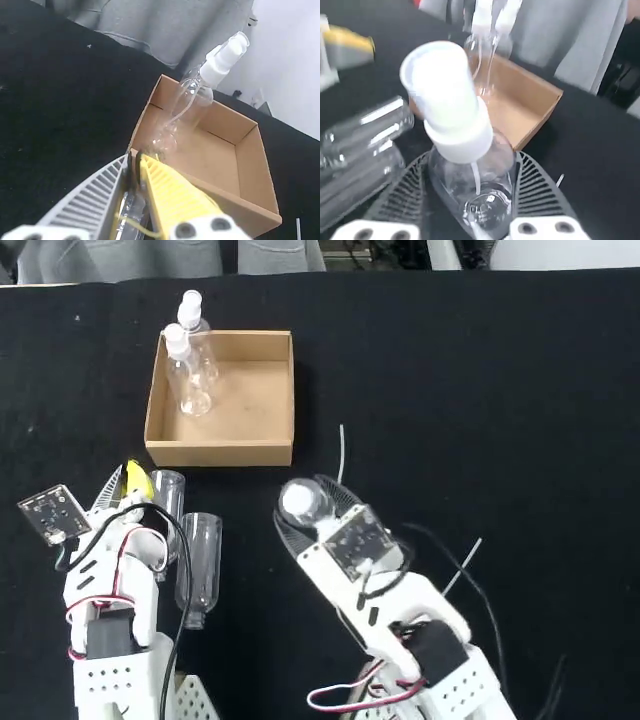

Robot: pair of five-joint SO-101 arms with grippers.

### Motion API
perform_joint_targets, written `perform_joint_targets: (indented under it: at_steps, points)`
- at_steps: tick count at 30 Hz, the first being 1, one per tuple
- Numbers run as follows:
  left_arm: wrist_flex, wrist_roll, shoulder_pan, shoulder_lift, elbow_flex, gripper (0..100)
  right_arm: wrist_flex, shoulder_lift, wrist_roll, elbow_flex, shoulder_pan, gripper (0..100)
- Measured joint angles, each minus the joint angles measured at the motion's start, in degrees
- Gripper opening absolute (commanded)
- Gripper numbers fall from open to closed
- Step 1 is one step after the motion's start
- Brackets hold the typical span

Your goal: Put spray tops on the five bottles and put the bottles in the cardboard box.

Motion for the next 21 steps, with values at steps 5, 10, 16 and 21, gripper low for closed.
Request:
perform_joint_targets:
  at_steps: [5,10,16,21]
  points:
    - [0.0,0.0,0.0,0.0,0.0,3,0.0,0.0,0.0,-7.2,0.0,7.1]
    - [0.0,0.0,0.0,0.0,0.0,3,0.0,0.0,0.0,-12.7,0.0,7.1]
    - [0.0,0.0,0.0,0.0,0.0,3,-0.6,-0.2,-0.3,-14.4,0.0,7.1]
    - [0.0,0.0,0.0,0.0,0.0,3,-3.3,-0.2,-0.6,-16.8,-0.4,7.0]
